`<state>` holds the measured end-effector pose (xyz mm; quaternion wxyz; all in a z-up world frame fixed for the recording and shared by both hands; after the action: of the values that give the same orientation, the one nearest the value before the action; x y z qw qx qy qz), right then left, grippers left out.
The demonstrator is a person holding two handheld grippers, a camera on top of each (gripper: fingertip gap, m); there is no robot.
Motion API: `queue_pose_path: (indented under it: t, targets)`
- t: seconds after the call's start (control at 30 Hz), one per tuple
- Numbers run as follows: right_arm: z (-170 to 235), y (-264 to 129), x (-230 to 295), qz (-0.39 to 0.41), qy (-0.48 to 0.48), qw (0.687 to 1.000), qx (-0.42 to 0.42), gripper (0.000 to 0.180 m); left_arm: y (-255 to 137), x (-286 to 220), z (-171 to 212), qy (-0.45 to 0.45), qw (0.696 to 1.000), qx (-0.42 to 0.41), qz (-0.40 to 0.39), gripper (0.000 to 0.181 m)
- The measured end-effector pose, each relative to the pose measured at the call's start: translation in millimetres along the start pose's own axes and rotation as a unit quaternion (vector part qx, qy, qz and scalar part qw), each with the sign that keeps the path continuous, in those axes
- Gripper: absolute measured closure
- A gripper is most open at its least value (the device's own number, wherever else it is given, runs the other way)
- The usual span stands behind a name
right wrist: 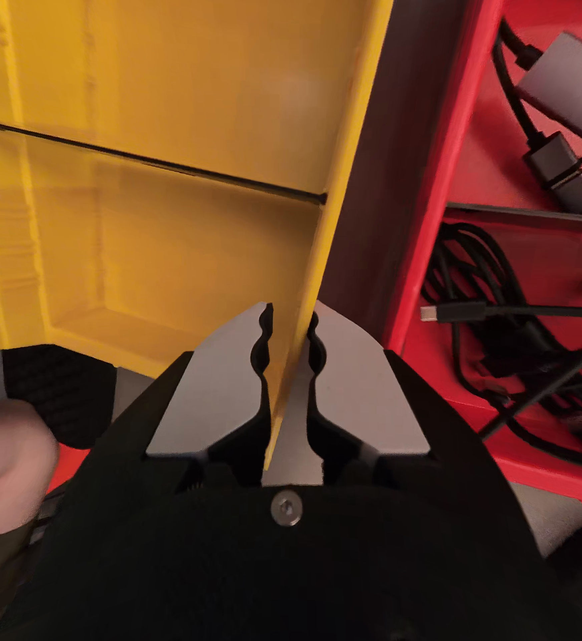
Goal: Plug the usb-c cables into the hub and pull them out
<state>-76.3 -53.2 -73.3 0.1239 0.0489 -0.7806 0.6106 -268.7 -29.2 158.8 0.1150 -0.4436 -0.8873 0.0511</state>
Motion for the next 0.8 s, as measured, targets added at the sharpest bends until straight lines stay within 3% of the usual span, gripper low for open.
queue_pose_path:
  t: [0.23, 0.47, 0.63, 0.8]
  targets:
    - [-11.8, 36.3, 11.3, 0.031, -0.022, 0.999, 0.033, 0.158, 0.8, -3.7, 0.0, 0.007, 1.000, 0.001, 0.007, 0.133]
    - [-26.8, 43.7, 9.5, 0.027, -0.036, 0.998, 0.054, 0.172, -2.2, 3.1, 0.4, -0.003, 1.000, -0.004, -0.002, 0.134]
    - [-32.8, 18.0, 28.5, -0.039, -0.076, 0.989, 0.119, 0.173, -11.2, 3.8, -5.7, -0.023, 0.999, -0.025, -0.002, 0.134]
    - [-40.8, -43.7, 26.3, -0.093, -0.099, 0.981, 0.139, 0.173, -35.2, -13.0, -27.1, -0.030, 0.995, -0.087, 0.025, 0.134]
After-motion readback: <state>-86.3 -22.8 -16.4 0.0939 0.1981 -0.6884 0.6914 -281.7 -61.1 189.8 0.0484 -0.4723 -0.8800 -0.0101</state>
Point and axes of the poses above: each gripper's, where its closed fingertips meet, y out along the fingers, z out of its underside, x = y × z across the jaws, the point moved 2 cm from there along -y, back along the fingers, and after that the axes turned 5 degrees about y, right-handed, at the moved point
